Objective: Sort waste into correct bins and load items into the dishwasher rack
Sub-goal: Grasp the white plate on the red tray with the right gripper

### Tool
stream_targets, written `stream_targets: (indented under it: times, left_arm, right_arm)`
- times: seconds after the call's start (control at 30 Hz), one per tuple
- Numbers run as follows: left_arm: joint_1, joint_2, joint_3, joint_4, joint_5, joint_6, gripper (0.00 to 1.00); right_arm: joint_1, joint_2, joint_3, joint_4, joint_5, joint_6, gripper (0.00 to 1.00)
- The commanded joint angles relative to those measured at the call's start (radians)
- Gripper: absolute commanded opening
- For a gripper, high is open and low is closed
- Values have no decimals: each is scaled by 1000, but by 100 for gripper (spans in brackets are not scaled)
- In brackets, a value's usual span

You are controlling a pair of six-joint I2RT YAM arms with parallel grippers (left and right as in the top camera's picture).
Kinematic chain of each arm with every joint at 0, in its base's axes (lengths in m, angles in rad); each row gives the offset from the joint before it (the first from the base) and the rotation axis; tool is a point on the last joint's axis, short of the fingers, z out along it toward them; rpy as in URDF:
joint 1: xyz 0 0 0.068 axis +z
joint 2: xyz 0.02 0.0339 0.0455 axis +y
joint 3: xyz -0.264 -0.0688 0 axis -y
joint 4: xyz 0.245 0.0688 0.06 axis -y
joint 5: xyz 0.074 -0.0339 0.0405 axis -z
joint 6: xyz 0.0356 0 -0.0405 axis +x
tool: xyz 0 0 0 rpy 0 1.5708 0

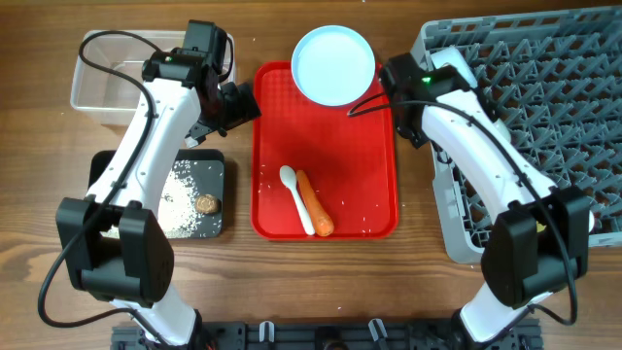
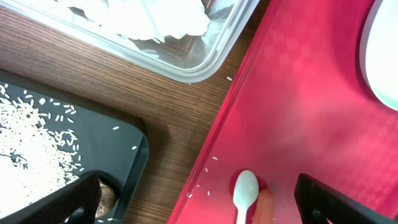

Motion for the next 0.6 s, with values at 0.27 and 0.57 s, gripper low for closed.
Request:
stream_targets:
  times: [0.27,0.57]
  left_arm:
    - [3,-16,-6,3,-10,-7,100]
    - [3,-16,-6,3,-10,-7,100]
  right_arm:
    - [53,10,78,-20,-161,38,95]
    - [53,-39,428,169,-1144,-95,97]
